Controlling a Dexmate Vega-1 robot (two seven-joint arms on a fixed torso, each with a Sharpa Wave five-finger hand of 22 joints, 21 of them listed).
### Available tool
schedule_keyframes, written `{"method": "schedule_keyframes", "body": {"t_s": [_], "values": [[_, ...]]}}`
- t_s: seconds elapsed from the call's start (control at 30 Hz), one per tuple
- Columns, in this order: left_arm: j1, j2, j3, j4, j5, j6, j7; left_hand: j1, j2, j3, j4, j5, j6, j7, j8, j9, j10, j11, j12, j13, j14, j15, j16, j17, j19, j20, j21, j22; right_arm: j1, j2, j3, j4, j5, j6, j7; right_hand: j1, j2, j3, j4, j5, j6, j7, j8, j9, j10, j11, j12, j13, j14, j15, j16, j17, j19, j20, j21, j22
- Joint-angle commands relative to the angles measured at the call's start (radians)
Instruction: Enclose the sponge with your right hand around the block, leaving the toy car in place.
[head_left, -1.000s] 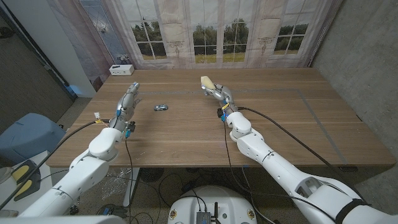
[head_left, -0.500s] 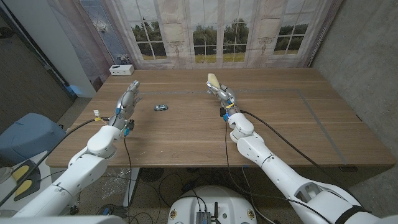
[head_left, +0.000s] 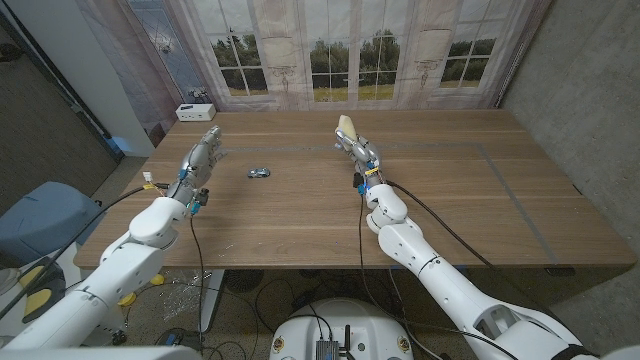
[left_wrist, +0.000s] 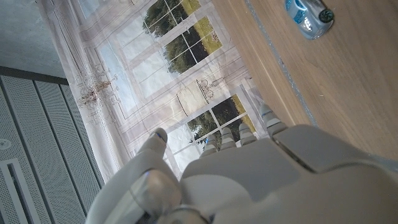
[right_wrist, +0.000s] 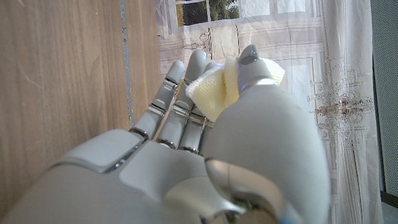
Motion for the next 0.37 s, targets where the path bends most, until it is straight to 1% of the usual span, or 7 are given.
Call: {"method": "schedule_keyframes", "body": {"t_s": [0.03, 0.1, 0.17, 0.27, 0.37], "values": [[-0.05, 0.019, 0.003, 0.08, -0.042, -0.05, -0.107, 0.004, 0.009, 0.004, -0.006, -0.002, -0.002, -0.004, 0.003, 0.002, 0.001, 0.004, 0.0, 0.002, -0.002, -0.002, 0.003, 0.002, 0.008, 0.001, -0.001, 0.005, -0.041, 0.008, 0.012, -0.049, -0.03, 0.06, -0.069, 0.075, 0.08, 0.018, 0.024, 0.007, 0.138, -0.055, 0.005, 0.057, 0.042, -0.038, 0.008, -0.001, 0.004, -0.11, -0.002, 0.0, -0.004, 0.004, 0.009, 0.003], [-0.057, 0.023, 0.005, 0.088, -0.046, -0.05, -0.117, 0.004, 0.009, 0.004, -0.007, -0.002, -0.002, -0.004, 0.003, 0.002, 0.001, 0.004, -0.001, 0.002, -0.002, -0.003, 0.003, 0.002, 0.008, 0.0, -0.001, 0.005, -0.047, 0.008, 0.019, -0.055, -0.064, 0.075, -0.112, 0.074, 0.081, 0.018, 0.024, 0.007, 0.137, -0.055, 0.005, 0.057, 0.041, -0.037, 0.007, -0.002, 0.005, -0.109, -0.002, -0.001, -0.005, 0.004, 0.01, 0.003], [-0.061, 0.027, 0.007, 0.09, -0.045, -0.044, -0.116, 0.004, 0.009, 0.003, -0.007, -0.002, -0.002, -0.004, 0.003, 0.002, 0.001, 0.004, 0.0, 0.002, -0.002, -0.002, 0.003, 0.002, 0.008, 0.0, -0.001, 0.005, -0.056, 0.002, 0.023, -0.075, -0.105, 0.066, -0.169, 0.074, 0.081, 0.017, 0.025, 0.008, 0.137, -0.054, 0.005, 0.058, 0.042, -0.037, 0.007, -0.002, 0.004, -0.108, -0.002, -0.003, -0.006, 0.004, 0.012, 0.003], [-0.075, 0.027, 0.017, 0.095, -0.047, -0.024, -0.112, 0.004, 0.009, 0.004, -0.007, -0.003, -0.002, -0.003, 0.003, 0.002, 0.001, 0.004, 0.0, 0.002, -0.001, -0.003, 0.003, 0.002, 0.009, 0.001, -0.001, 0.005, -0.064, -0.003, 0.025, -0.089, -0.131, 0.067, -0.2, 0.074, 0.081, 0.017, 0.025, 0.008, 0.136, -0.054, 0.004, 0.058, 0.044, -0.038, 0.007, -0.005, 0.004, -0.107, -0.003, -0.005, -0.007, 0.004, 0.014, 0.002], [-0.098, 0.028, 0.035, 0.1, -0.046, 0.002, -0.115, 0.004, 0.009, 0.004, -0.008, -0.003, -0.002, -0.004, 0.003, 0.002, 0.001, 0.003, 0.0, 0.002, -0.002, -0.002, 0.003, 0.002, 0.009, 0.001, -0.002, 0.005, -0.07, -0.004, 0.025, -0.092, -0.138, 0.072, -0.205, 0.075, 0.081, 0.016, 0.024, 0.008, 0.136, -0.054, 0.005, 0.058, 0.044, -0.038, 0.008, -0.004, 0.005, -0.109, -0.002, -0.006, -0.008, 0.004, 0.017, 0.002]]}}
